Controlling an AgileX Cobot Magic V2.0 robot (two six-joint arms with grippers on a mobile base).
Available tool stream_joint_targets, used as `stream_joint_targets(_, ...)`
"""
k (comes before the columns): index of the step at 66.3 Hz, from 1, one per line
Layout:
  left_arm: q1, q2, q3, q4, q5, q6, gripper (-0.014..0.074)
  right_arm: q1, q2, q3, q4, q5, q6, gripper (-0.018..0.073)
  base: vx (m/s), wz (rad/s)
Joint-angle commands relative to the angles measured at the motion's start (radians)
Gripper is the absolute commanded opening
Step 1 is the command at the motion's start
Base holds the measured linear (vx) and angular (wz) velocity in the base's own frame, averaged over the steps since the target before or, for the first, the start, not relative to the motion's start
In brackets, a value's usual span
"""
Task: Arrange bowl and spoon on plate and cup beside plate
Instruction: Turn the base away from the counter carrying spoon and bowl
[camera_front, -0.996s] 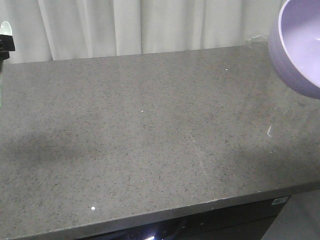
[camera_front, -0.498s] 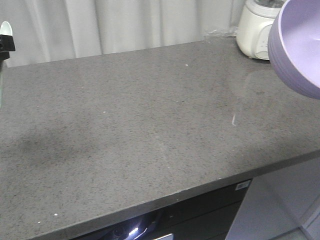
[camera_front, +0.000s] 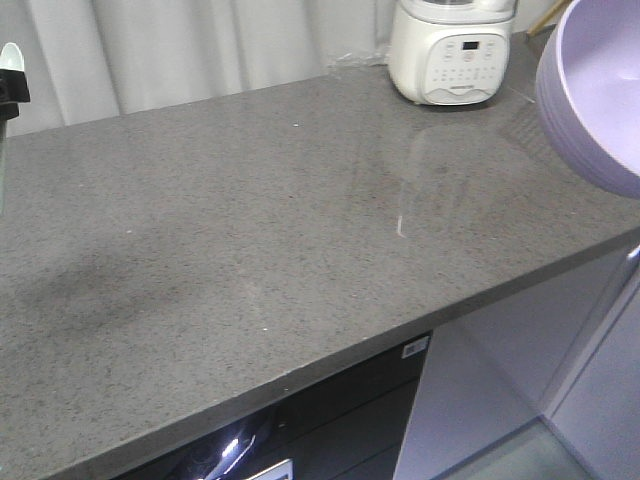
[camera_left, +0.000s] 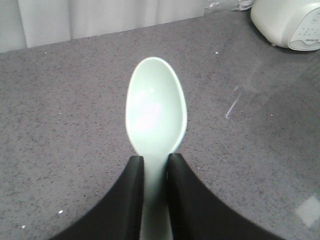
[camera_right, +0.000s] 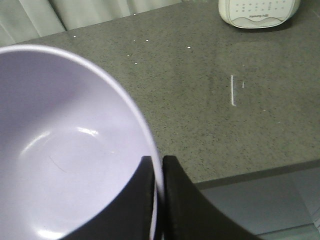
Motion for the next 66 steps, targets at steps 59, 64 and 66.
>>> stream_joint_targets(59, -0.003, -0.027, -0.023, -0.019, -0.059, -0.003, -0.0006, -0.002, -0.017, -0.027, 0.050, -0.046, -0.009, -0.0004, -0.01, -0.27)
stream_joint_targets(64, -0.003, -0.027, -0.023, -0.019, -0.059, -0.003, -0.0006, -0.002, -0.017, -0.027, 0.050, -0.046, -0.009, -0.0004, -0.01, -0.25)
stream_joint_targets(66, -0.003, -0.027, -0.023, -0.019, -0.059, -0.003, -0.0006, -0.002, -0.017, -0.027, 0.050, -0.046, -0.009, -0.0004, -0.01, -0.25)
